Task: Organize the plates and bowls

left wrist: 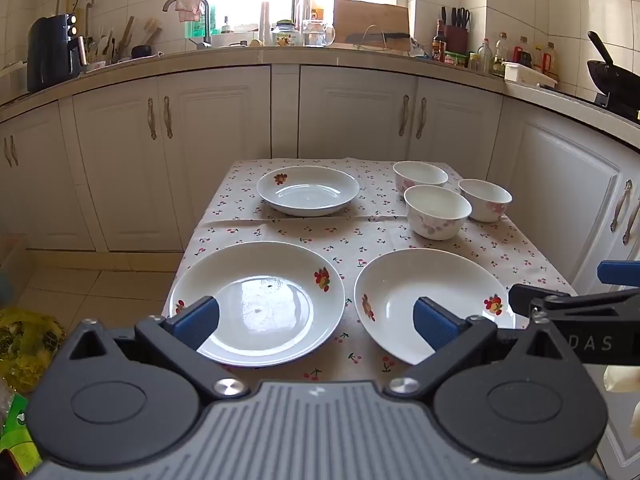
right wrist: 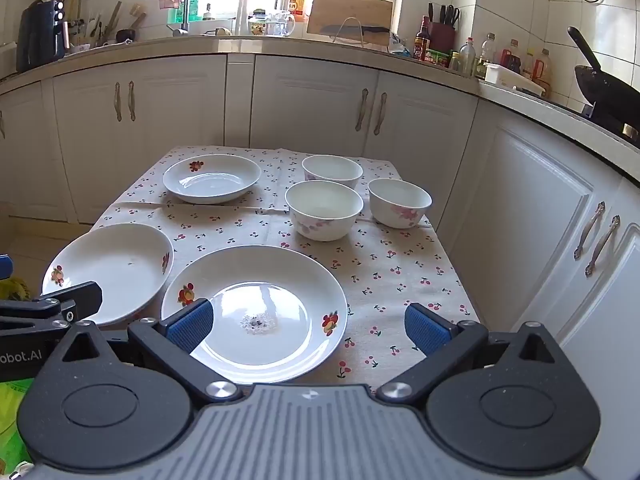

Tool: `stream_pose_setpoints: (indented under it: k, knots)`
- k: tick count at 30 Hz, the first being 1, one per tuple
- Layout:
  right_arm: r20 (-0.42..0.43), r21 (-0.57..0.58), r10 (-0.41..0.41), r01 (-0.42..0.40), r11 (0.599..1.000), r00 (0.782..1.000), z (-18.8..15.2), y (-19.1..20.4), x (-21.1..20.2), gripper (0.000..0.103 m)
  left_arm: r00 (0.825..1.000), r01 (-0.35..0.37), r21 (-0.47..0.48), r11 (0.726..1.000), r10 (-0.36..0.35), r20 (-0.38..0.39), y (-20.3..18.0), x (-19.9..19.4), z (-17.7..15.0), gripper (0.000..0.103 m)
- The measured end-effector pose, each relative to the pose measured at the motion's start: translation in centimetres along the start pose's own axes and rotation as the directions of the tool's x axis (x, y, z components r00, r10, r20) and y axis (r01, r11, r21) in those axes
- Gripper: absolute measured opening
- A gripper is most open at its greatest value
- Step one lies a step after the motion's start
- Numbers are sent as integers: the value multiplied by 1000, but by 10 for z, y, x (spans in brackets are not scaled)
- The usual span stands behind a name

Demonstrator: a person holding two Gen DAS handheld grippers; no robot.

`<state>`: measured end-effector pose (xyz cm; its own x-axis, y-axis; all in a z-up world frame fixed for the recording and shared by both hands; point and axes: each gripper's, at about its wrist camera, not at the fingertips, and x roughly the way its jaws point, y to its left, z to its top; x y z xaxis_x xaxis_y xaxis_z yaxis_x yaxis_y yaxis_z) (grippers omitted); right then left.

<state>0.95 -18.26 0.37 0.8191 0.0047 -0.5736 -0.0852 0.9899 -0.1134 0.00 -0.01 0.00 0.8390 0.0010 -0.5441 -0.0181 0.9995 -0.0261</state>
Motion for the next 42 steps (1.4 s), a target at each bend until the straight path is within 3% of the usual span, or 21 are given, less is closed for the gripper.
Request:
stream_pose_setpoints:
  k: [42]
  knots:
    - [12, -12, -37, 38, 999, 999, 5, 6, -4, 103, 999, 21, 6, 1000, -21, 33, 1, -4, 6, 102]
